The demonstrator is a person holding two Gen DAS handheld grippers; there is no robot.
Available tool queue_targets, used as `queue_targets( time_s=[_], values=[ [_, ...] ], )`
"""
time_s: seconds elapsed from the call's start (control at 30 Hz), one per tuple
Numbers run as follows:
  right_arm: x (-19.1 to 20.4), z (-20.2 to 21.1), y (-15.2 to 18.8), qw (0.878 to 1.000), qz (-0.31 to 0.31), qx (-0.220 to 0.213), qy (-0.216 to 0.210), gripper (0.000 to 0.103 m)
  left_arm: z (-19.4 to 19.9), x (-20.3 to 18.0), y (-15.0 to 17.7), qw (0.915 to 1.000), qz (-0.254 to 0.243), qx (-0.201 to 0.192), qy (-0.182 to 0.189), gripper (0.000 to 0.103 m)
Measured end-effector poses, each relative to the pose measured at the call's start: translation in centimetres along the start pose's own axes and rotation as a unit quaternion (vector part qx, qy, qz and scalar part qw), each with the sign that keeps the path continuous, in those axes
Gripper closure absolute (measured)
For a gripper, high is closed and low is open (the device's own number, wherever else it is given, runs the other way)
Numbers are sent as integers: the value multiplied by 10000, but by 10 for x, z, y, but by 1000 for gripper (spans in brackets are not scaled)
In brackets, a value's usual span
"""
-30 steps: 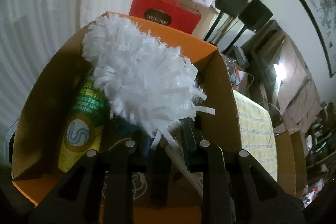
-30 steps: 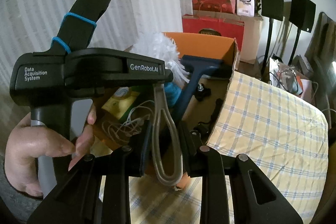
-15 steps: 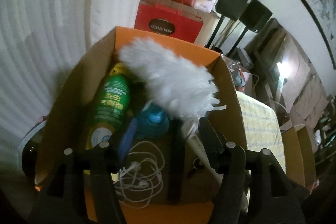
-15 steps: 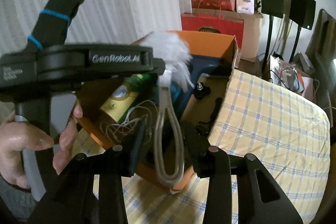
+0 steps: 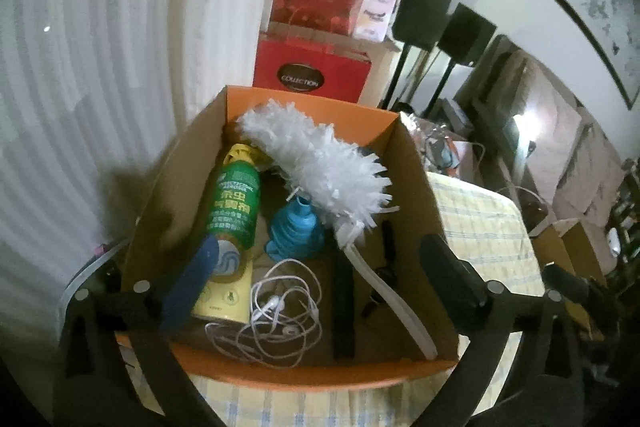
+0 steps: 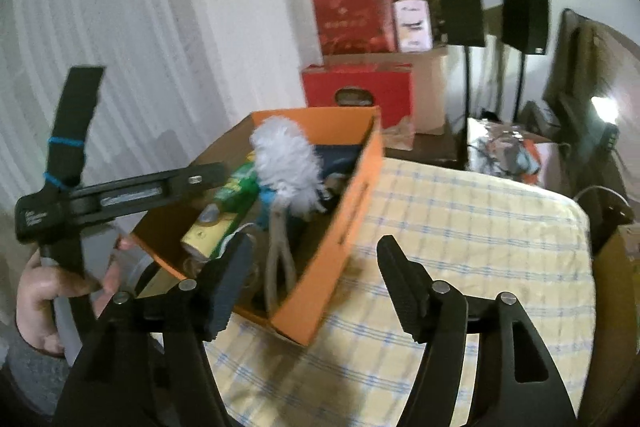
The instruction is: Organize objects
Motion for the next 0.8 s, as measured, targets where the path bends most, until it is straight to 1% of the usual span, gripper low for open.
queue_targets(
  time_s=[0.1, 0.17, 0.23, 0.37, 0.47, 0.5, 0.53, 0.57, 0.63, 0.73, 0.8],
  values=[
    [-11, 12, 6, 9998, -114, 14, 133, 30, 6, 0, 5, 10000, -16, 18, -4, 1],
    [-16, 18, 9, 9996, -156, -9, 219, 26, 9, -1, 10, 10000, -67, 20, -59, 0],
    [-19, 24, 14, 9992, -208, -37, 340, 17, 12, -4, 15, 9999, -121, 22, -80, 0],
    [-25, 28, 23, 9985, -302, -2, 455, 15, 15, -12, 27, 9994, -308, 46, -177, 0],
    [-28, 30, 28, 9975, -339, 35, 618, 6, 19, -18, 36, 9988, -421, 31, -241, 0],
    [-29, 31, 29, 9968, -335, 17, 732, 2, 21, -20, 39, 9987, -445, 25, -231, 0],
    [-30, 32, 30, 9961, -326, 2, 818, 0, 23, -22, 43, 9986, -468, 36, -240, 0],
    [-30, 34, 31, 9953, -316, -13, 913, 0, 24, -24, 46, 9984, -479, 45, -282, 0],
    [-32, 36, 32, 9947, -342, -11, 967, 0, 28, -27, 54, 9982, -511, 41, -325, 0],
    [-34, 41, 39, 9938, -416, -22, 1032, 0, 32, -33, 66, 9986, -503, 90, -128, 0],
    [-36, 43, 47, 9934, -513, 10, 1028, 0, 35, -37, 73, 9985, -526, 106, -85, 0]
  ],
)
Point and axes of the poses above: each gripper's, at about its wrist camera, not at the fingertips, and z roughly against the way its jaws point, x to its left, y to its underside, the point moved 2 cm from there along -z, roughly the way its jaws point, and after that the axes turned 4 degrees about x, right-handed, at the moved point
